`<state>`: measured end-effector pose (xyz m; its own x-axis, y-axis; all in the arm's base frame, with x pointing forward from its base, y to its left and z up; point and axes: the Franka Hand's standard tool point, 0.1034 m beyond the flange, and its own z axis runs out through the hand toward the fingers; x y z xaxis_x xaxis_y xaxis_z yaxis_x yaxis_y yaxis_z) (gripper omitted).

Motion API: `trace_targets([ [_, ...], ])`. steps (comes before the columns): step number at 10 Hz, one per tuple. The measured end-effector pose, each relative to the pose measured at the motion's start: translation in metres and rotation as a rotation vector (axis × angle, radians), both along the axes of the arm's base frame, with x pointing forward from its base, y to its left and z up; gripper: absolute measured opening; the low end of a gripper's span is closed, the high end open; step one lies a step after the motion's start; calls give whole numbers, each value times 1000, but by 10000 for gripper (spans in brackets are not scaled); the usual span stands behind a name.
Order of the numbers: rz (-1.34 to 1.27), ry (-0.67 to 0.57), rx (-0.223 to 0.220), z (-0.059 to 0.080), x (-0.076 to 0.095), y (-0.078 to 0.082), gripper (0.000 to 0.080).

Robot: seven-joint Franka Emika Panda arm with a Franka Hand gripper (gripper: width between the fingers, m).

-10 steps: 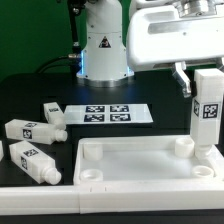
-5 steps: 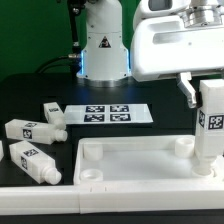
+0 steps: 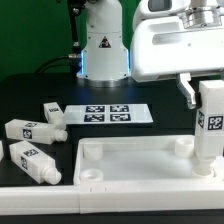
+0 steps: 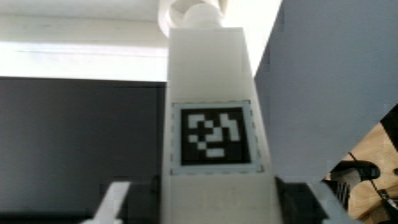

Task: Assemble desk

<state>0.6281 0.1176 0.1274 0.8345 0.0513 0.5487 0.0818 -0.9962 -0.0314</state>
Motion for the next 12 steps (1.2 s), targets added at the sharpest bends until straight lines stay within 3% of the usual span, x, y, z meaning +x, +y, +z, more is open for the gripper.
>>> trace_targets([
  [6,-4,-15,-6,-6,0,-5,285],
  [10,-17,5,-14,-24,-2,-14,285],
  [12,-24,-2,-12,-24,0,-18,285],
])
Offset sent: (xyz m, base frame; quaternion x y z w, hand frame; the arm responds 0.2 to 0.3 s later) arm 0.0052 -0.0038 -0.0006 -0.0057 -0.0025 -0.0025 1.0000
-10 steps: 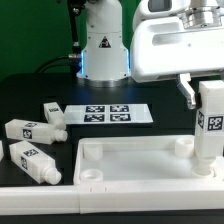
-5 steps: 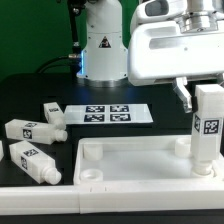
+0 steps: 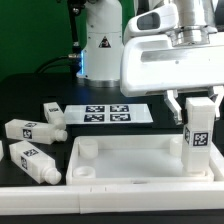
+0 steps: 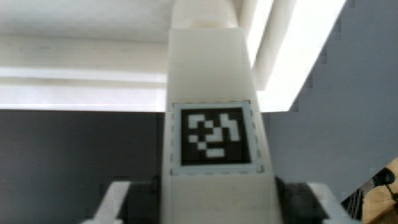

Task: Assemble desk

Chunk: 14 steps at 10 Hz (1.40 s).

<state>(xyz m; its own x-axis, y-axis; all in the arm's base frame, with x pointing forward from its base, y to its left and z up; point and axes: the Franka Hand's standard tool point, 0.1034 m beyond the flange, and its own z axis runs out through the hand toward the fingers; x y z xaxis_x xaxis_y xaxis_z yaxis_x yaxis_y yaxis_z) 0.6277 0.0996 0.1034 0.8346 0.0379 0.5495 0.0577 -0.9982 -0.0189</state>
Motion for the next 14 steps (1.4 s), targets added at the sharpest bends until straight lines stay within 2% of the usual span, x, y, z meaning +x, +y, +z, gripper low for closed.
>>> trace_targets([
  [1,0,-1,0,0,0,0,285],
  [2,0,8,0,-1,-1,0,336],
  [3,1,36,2,-1,0,1,336],
  [5,-2,55,10,13,9,0,614],
  [6,-1,168,17,12,9,1,614],
  [7,-4,233,21,19,17,-2,642],
  [9,1,391,20,10,9,-2,648],
  [11,-4,510,27,12,7,-2,649],
  [12,-60,623,47,13,-1,3,649],
  [13,-60,621,49,14,7,3,649],
  [14,-74,620,52,13,6,3,514],
])
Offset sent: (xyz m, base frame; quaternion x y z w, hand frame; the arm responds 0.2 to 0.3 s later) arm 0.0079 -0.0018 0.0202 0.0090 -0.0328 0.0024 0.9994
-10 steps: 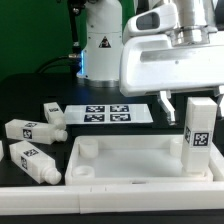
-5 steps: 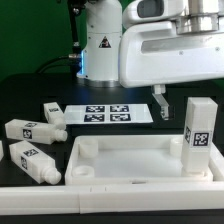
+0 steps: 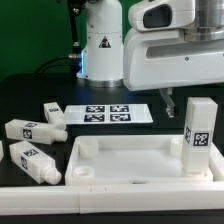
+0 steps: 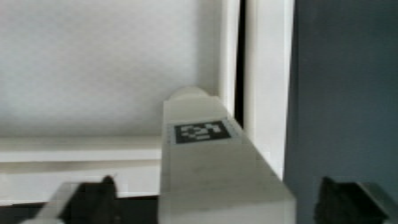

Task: Assemble desk

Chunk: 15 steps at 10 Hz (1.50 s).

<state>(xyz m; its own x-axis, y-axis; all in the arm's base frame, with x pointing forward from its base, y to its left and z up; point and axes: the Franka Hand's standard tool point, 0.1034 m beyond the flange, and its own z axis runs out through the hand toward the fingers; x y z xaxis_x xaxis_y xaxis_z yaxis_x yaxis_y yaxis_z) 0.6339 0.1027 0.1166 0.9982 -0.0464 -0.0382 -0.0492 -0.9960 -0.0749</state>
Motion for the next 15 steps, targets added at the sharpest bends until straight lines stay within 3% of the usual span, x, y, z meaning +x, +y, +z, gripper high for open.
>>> trace_targets([
  [1,-39,3,-1,0,0,0,313],
  [5,-335,19,-12,-1,0,5,284],
  [7,-684,41,-16,-1,-1,12,284],
  [10,-1212,67,67,-3,4,12,284],
  [13,-1156,59,64,-3,4,14,285],
  [14,-964,21,38,-3,3,14,448],
  [15,-757,-29,45,-2,7,13,573],
])
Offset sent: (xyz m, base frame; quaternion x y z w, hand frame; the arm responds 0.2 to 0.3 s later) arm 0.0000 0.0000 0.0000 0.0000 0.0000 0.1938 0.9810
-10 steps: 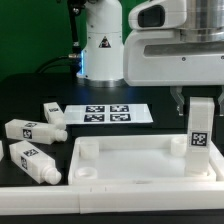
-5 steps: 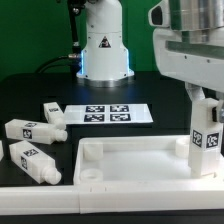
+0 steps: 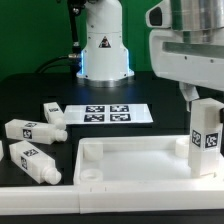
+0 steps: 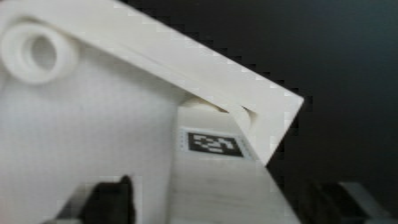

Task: Assemble desk

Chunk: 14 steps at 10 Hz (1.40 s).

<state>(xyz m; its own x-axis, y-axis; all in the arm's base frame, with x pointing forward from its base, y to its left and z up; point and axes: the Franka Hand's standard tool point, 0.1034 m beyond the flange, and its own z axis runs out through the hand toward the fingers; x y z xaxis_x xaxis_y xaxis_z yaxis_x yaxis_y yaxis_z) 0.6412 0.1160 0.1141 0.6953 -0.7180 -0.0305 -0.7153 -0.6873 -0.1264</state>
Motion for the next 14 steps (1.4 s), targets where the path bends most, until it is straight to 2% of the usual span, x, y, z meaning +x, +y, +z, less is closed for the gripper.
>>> trace_targets([
  [1,95,-14,-9,0,0,0,573],
  [2,143,-19,-14,0,0,0,635],
  [4,288,-34,-25,-1,0,-1,646],
  [6,695,-93,-73,3,5,-5,648],
  [7,801,-104,-84,1,4,-1,648],
  [9,827,-103,-90,-3,-1,4,648],
  [11,807,-101,-89,-4,0,3,381],
  [12,713,-90,-86,-4,0,-1,294],
  [14,456,-66,-73,-4,1,-4,294],
])
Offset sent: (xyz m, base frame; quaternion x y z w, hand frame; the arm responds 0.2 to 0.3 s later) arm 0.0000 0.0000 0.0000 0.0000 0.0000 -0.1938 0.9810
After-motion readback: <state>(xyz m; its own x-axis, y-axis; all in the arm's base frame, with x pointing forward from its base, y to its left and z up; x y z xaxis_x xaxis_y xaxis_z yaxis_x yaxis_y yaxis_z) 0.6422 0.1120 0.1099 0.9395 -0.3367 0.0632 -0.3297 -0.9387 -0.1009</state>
